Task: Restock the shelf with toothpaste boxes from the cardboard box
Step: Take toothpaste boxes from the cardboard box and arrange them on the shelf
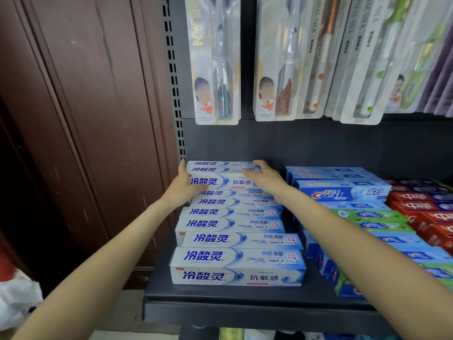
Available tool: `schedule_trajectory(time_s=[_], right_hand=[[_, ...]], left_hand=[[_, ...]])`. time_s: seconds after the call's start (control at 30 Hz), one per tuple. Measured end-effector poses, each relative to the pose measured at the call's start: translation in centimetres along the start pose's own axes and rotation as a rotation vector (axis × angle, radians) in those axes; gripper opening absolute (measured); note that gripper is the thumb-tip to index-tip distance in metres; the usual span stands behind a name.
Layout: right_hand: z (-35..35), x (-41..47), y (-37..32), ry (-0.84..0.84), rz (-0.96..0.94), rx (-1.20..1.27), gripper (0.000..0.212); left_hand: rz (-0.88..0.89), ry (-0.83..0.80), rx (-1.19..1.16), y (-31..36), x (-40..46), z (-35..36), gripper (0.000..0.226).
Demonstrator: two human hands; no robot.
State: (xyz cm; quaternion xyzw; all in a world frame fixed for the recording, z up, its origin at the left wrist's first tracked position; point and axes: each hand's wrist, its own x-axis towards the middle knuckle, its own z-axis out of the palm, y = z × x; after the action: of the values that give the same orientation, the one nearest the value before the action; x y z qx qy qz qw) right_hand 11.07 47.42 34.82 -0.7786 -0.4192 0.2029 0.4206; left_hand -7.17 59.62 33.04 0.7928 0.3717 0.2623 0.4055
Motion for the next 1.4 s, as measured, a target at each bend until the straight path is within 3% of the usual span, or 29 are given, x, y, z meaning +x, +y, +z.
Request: schedule_trajectory(time_s=[0.33, 0.53, 0.63, 0.83, 1.0, 1.07, 1.13, 1.4], right_hand=[[1.1, 0.3, -0.1, 0.043, -0.002, -0.088, 0.066], [-0.3, -0.5, -0.8, -0.080, -0.013, -0.154, 0.072], [-1.6, -2.1, -0.5, -0.051, -0.033, -0.138, 0.067], [-2.7, -7.1, 1.9, -0.048, -0.088, -0.222, 0.061], [-1.1, -7.3, 1.5, -0.136, 0.033, -0.059, 0.054], [-0.4, -7.0, 1.6, -0.129, 0.045, -0.031, 0.051], [0.0, -7.0, 1.5, -0.130, 0.044, -0.053, 0.048], [0.8, -7.1, 1.2, -0.192, -0.009, -0.182, 0.056]], left_hand=[[0.026, 0.016, 0.017, -0.9, -0.2, -0.2, 0.084], [0.038, -0.027, 0.037, 0.2, -0.9, -0.7, 0.089], [0.031, 0.002, 0.076, 1.0, -2.6, -1.0, 0.093], [0.232, 0.056, 0.373, -1.2, -7.7, -1.9, 0.061], [-0.057, -0.105, -0.039, -0.8, -8.8, -1.3, 0.076], [-0.063, -0.182, -0.117, -0.6, -9.0, -0.7, 0.072], [-0.051, -0.220, -0.132, -0.6, -9.0, -0.2, 0.051], [-0.005, -0.251, -0.152, 0.6, -9.6, -0.2, 0.065]])
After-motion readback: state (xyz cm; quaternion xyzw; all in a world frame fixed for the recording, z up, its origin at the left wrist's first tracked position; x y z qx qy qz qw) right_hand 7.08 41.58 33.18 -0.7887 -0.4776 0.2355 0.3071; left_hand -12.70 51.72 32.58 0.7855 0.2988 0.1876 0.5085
